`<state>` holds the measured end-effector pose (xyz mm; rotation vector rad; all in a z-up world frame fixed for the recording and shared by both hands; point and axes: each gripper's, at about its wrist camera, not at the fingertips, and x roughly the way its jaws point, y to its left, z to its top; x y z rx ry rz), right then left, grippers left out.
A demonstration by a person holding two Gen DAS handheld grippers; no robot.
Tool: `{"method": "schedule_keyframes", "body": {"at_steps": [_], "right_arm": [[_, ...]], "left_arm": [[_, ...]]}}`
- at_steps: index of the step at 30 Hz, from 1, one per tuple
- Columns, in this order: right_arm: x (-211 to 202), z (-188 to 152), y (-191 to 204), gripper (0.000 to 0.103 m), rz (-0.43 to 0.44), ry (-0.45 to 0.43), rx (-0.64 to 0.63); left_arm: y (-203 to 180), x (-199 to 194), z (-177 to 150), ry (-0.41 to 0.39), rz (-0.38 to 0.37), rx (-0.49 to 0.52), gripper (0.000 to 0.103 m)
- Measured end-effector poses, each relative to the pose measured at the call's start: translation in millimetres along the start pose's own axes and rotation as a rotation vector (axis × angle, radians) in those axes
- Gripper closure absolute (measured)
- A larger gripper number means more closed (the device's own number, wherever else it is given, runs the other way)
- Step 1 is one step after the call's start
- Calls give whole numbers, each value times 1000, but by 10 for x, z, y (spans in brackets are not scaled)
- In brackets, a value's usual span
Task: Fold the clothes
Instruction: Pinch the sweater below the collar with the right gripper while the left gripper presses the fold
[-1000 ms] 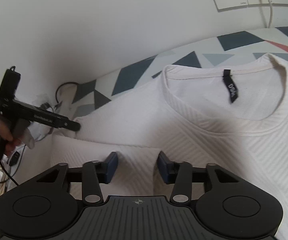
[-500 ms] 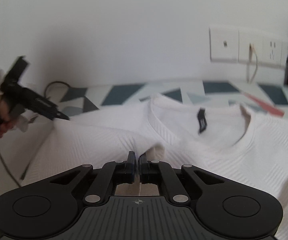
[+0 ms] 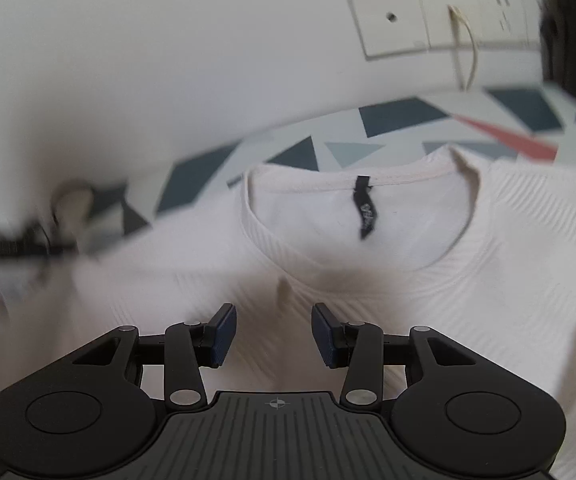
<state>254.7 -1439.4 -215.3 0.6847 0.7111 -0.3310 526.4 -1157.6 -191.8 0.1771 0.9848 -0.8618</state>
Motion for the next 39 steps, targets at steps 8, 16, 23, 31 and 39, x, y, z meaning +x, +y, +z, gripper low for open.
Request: {"method": "schedule_keyframes", "body": {"at_steps": [8,16,23,31,39], "right_arm": [[275,137,-216,74,144,98,247],[269,93,57,89,81,181,3],[397,234,-60,69,86,163,114],[529,327,-181,72,160,195,209],[633,442,-477,97,209,158,523]], "left_arm": [[-314,-31,-542,100,-26,77,38],[-497,-159,-863,125,15,57,37],[-674,-364,-1120,66,72,-121,33],[-759,-297,-1183,60,41,-99,34],[-778,-353,-1288,46,60,-81,63]]}}
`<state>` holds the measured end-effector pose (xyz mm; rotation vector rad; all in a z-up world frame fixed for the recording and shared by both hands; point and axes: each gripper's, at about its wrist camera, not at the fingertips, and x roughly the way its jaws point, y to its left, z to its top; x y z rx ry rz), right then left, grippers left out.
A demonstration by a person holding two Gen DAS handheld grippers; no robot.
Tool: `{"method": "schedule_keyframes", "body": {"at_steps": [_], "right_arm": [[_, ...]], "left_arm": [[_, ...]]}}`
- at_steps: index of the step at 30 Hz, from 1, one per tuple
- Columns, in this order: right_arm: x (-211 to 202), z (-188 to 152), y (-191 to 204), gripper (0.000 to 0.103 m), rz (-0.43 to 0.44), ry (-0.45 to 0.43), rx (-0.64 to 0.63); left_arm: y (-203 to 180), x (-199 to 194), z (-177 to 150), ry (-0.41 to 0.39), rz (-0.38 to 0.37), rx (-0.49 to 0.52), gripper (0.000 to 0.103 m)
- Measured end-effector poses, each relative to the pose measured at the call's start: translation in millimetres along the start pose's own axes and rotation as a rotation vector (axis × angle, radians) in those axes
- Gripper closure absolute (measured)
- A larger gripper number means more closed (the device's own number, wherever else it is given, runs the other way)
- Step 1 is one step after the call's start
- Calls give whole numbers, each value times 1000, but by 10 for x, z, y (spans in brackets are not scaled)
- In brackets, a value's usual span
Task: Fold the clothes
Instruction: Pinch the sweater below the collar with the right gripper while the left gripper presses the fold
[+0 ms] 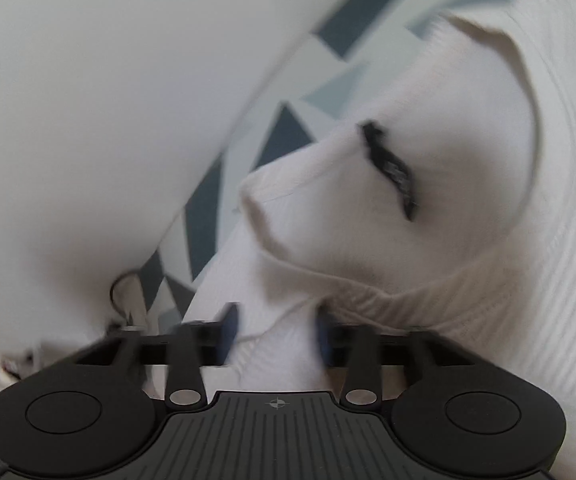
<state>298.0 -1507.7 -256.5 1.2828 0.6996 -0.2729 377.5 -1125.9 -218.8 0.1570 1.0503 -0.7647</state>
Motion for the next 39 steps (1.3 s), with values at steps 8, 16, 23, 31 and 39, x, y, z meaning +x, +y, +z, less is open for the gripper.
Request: {"method": "schedule_keyframes", "body": {"at_steps": [8,16,23,31,39], "right_arm": [[-430,-414,602,95,-149,-218,-693],[-419,-102,389,72,-196,-232,-498],[-289,-337,437,67,-250,-109,-624],[-279,-548,658,101,-301,-242,-779],[-198,-447,581,101,-371,-253,-792]], "left_arm": [[76,-14,-15,-13,-14,-30,71],[55,-13,-18,-16,-3,-25,71],[21,-4,-21,-19,5,-13,68],[-1,0,-24,-22,11,-11,63],[-149,-69,67,-77,4,4,37]]}}
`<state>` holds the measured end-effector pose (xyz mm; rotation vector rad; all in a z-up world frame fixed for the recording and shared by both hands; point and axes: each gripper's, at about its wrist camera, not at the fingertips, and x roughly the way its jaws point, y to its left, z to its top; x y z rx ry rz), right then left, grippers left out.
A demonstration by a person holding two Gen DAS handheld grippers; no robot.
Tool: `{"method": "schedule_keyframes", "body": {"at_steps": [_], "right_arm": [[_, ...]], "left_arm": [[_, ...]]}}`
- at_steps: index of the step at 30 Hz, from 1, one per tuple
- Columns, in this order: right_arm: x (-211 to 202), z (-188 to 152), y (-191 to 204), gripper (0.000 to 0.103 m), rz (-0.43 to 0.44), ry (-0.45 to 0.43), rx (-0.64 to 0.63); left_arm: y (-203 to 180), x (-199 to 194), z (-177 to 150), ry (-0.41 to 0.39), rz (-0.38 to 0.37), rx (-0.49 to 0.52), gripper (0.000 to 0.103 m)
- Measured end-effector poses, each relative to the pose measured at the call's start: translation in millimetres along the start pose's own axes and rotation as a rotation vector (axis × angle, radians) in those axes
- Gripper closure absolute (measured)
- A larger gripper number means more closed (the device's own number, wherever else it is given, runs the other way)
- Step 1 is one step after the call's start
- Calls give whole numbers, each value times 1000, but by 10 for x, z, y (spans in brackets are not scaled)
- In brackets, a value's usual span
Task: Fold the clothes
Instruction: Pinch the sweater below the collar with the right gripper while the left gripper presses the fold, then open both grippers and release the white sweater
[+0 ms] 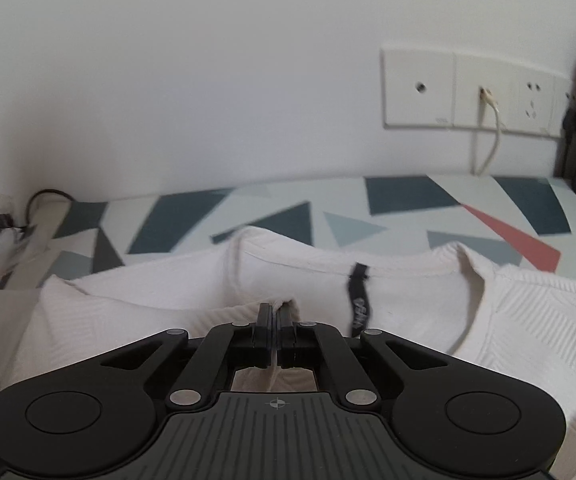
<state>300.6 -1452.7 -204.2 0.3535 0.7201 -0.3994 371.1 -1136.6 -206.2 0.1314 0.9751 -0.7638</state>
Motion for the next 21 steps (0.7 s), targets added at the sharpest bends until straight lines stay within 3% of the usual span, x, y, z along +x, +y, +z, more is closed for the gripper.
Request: {"method": "schedule_keyframes", "body": {"at_steps": [2,4,6,9,12,15,17,19,21], "right_arm": [[93,-19,-62,99,-13,30,11],[87,-56,-82,77,-13,47,14],[-45,-81,-99,69,6,49,21],[-245,-137,-122,67,51,72,38],[-440,-271,-114,66,143,171,66],[-558,-473,17,57,186,266,27],[-577,-616,134,60,182,321,-26],[-613,-724,225,94,148,311,-84],[-653,-769,236,95,132,292,-88]], "left_arm": [[-72,-24,29,-29,-7,27,36],[-55,-8,47,-23,-12,5,36],[6,2,49,-11,-11,-34,36],[78,-35,31,-14,6,-61,36],[127,-65,5,-16,20,-90,36],[129,-62,-28,-9,21,-109,36],[90,-24,-55,5,15,-98,36],[50,28,-84,19,21,-90,35],[22,86,-115,34,26,-93,33]]}}
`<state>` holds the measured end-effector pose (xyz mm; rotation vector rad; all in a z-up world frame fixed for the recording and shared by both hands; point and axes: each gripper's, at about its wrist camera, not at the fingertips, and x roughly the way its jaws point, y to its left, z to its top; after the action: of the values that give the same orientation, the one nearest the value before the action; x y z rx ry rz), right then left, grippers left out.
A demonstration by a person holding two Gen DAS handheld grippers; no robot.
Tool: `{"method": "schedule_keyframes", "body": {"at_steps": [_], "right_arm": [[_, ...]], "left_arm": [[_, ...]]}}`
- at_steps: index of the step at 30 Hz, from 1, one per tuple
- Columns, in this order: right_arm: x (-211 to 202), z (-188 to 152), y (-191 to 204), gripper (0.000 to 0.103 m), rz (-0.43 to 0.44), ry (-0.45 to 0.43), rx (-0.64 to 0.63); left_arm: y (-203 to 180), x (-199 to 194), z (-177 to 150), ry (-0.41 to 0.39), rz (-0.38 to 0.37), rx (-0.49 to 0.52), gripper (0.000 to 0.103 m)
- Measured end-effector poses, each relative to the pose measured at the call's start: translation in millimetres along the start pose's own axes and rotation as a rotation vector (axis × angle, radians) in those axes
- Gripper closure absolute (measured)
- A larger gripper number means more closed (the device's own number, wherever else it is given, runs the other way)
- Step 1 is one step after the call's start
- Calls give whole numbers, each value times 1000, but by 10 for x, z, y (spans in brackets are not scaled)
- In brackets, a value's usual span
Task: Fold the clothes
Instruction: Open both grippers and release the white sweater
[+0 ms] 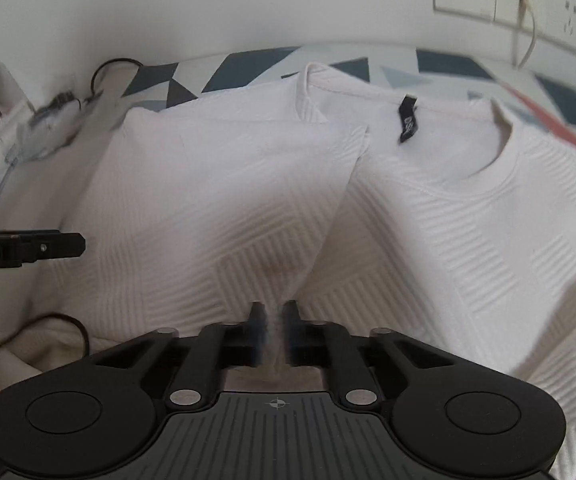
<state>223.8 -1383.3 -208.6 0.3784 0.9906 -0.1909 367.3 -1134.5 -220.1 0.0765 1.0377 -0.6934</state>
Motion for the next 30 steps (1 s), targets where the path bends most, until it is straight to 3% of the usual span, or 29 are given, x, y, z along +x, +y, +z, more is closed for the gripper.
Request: {"method": "schedule_keyframes", "body": {"at_steps": [3,5,7,9,17,21,24,27,30], "right_arm": [[-30,-30,-27,94,-7,-9,34],[-76,-41,-18,78,-39,-16,39],[-200,-49,-66,52,-78,-65,46],[-327,-58,-150,47,-118,-110,59],[-575,207,-1089,53,-309,-167,190],[-504,449,-1610,53,-399,-118,249],[-334,523,-1882,50,-428,-35,274],[-134,497,-1914,50,-424,20,236],[-61,524,-1911,53,-416,-12,217]], "left_arm": [[-66,35,-23,-4,12,28,26],[-96,41,-11,0,20,37,26],[-99,33,12,1,15,33,26],[-109,12,35,-2,16,33,26],[-166,10,71,-5,47,66,26],[-238,5,146,-36,50,74,28],[-334,3,191,-55,34,84,29],[-458,63,201,-50,15,124,30],[-523,178,184,-23,14,147,31]]}}
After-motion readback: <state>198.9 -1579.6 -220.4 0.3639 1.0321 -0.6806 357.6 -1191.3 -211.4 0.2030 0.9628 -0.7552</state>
